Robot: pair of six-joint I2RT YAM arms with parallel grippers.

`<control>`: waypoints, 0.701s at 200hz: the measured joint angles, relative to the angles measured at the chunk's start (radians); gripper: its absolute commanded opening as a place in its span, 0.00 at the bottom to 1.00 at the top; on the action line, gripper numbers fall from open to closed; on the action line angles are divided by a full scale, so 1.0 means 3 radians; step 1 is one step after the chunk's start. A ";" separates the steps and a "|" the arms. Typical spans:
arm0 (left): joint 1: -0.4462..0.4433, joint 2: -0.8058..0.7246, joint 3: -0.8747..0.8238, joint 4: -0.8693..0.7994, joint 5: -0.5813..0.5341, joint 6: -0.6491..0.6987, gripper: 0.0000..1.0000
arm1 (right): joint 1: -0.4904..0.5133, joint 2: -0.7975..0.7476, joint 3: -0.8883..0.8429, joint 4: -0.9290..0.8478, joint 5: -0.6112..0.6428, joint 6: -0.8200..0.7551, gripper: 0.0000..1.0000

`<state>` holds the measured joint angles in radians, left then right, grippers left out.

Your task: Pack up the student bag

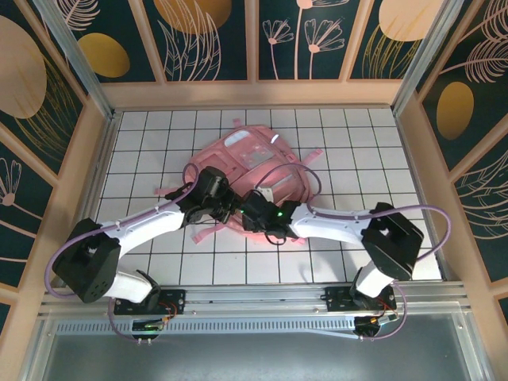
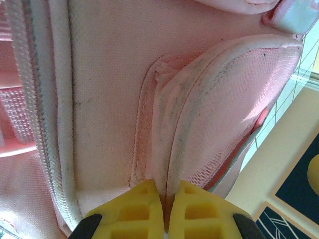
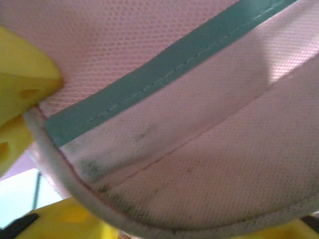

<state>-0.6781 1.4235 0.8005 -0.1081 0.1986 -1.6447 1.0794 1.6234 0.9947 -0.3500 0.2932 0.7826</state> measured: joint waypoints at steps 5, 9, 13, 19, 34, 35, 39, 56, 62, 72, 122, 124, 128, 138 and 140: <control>0.0000 0.0000 -0.0001 -0.0001 0.0001 -0.0001 0.00 | 0.0014 0.0024 0.0022 -0.0039 0.0048 0.0038 0.20; 0.0000 0.0000 -0.0005 0.0000 0.0000 -0.0006 0.00 | 0.0024 0.0027 0.0032 -0.0058 0.0075 0.0058 0.14; 0.0000 0.0000 -0.0006 0.0001 0.0000 -0.0010 0.00 | 0.0032 0.0028 0.0038 -0.0078 0.0088 0.0055 0.10; 0.0000 0.0000 -0.0008 0.0008 0.0005 -0.0017 0.00 | 0.0043 0.0023 0.0047 -0.0092 0.0104 0.0090 0.07; -0.0004 -0.0006 -0.0010 0.0031 0.0010 -0.0025 0.00 | 0.0062 0.0001 0.0056 -0.0102 0.0136 0.0118 0.08; -0.0004 -0.0009 -0.0013 0.0033 0.0010 -0.0025 0.00 | 0.0062 0.0001 0.0055 -0.0103 0.0137 0.0120 0.08; -0.0004 -0.0013 -0.0014 0.0037 0.0010 -0.0027 0.00 | 0.0062 -0.0006 0.0056 -0.0104 0.0141 0.0118 0.09; -0.0004 -0.0048 -0.0036 0.0067 0.0008 -0.0034 0.00 | 0.0062 -0.0036 0.0075 -0.0141 0.0144 0.0102 0.32; -0.0003 -0.0058 -0.0045 0.0075 0.0008 -0.0036 0.00 | 0.0061 -0.0036 0.0094 -0.0174 0.0155 0.0109 0.37; -0.0003 -0.0067 -0.0050 0.0079 0.0009 -0.0036 0.00 | 0.0060 -0.0036 0.0132 -0.0219 0.0165 0.0103 0.38; 0.0000 -0.0074 -0.0089 0.0137 0.0010 -0.0034 0.00 | 0.0058 -0.0033 0.0170 -0.0270 0.0137 0.0103 0.00; 0.0000 -0.0074 -0.0089 0.0137 0.0010 -0.0034 0.00 | 0.0058 -0.0033 0.0170 -0.0270 0.0134 0.0117 0.00; 0.0000 -0.0074 -0.0089 0.0137 0.0009 -0.0033 0.00 | 0.0057 -0.0034 0.0170 -0.0270 0.0132 0.0102 0.00; 0.0000 -0.0076 -0.0089 0.0131 -0.0003 -0.0029 0.00 | 0.0055 -0.0036 0.0169 -0.0268 0.0127 0.0092 0.00; 0.0000 -0.0078 -0.0089 0.0125 -0.0006 -0.0027 0.00 | 0.0055 -0.0036 0.0169 -0.0268 0.0126 0.0092 0.00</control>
<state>-0.6781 1.4002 0.7738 -0.0708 0.1967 -1.6527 1.0958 1.6127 1.0454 -0.4305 0.3309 0.8101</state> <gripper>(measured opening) 0.047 0.053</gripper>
